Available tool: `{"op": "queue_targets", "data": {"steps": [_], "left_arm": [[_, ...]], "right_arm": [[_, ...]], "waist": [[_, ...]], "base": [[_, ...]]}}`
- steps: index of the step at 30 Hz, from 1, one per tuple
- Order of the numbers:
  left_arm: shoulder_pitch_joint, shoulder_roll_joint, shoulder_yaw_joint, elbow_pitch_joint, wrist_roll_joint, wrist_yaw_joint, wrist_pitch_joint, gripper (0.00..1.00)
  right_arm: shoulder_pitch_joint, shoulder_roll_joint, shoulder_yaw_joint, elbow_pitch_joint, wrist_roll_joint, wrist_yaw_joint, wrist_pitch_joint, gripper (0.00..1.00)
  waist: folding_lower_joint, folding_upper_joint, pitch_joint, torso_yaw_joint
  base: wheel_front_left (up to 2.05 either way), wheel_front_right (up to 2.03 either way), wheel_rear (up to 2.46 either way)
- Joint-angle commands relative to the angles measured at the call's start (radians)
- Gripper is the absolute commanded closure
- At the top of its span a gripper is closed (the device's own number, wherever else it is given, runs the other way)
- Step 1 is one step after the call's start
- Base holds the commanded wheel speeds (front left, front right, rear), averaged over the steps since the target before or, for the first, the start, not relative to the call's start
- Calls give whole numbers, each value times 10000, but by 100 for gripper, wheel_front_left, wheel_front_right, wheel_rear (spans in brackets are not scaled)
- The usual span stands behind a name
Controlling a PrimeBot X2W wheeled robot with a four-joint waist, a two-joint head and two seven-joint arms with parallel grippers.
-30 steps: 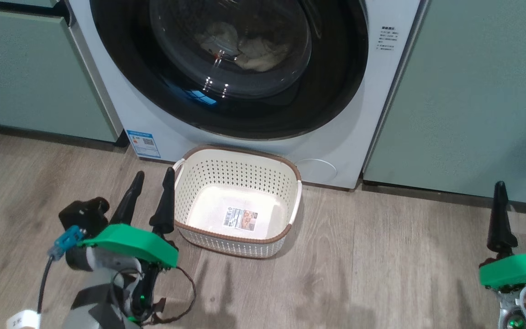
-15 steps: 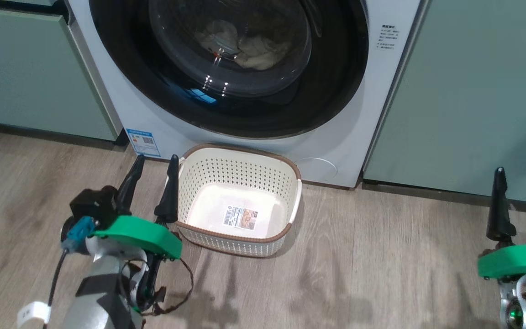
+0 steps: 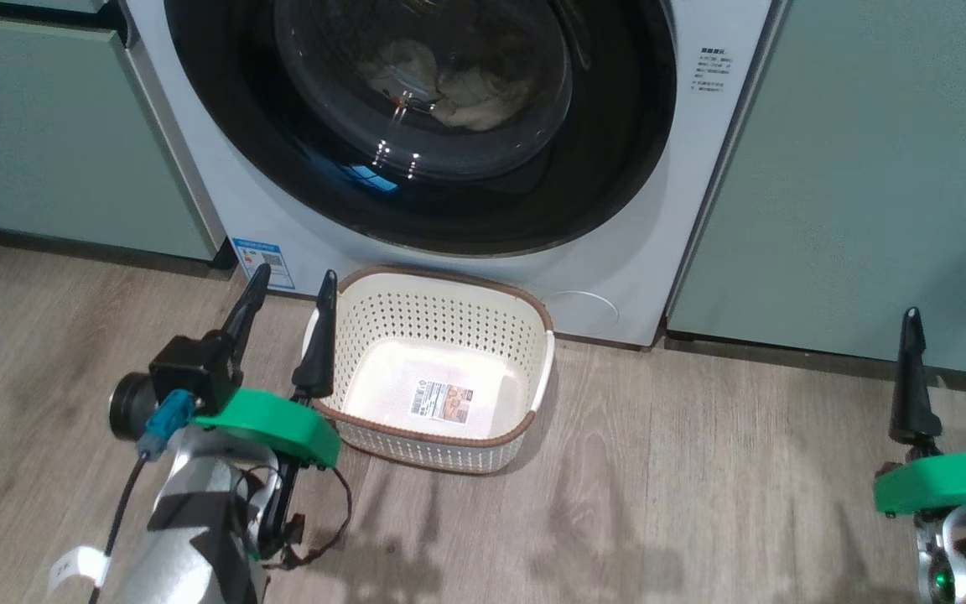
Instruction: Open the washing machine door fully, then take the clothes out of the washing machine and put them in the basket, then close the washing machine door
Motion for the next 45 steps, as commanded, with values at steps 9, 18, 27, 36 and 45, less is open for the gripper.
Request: {"op": "queue_targets", "data": {"steps": [9,18,27,36,45], "left_arm": [[-526,152,318,-176,-278,-18,-91,0],[-536,152,354,-144,-366,-45,-91,0],[-543,152,308,-123,-440,-37,-91,0],[-600,152,63,-158,-573,-25,-91,0],[-723,152,-543,-77,-815,52,-91,0]], "right_arm": [[-545,-202,260,153,562,35,-95,0],[-560,-202,408,277,638,35,-95,0],[-586,-202,565,276,685,35,-95,22],[-1385,-202,742,950,3241,35,-95,100],[-3587,-794,2372,3300,8355,35,488,100]], "waist": [[0,0,-2,20],[0,0,13,32],[0,0,24,86],[0,0,255,282],[0,0,799,698]], "base": [[0,0,0],[0,0,0],[0,0,0],[0,0,0],[0,0,0]]}}
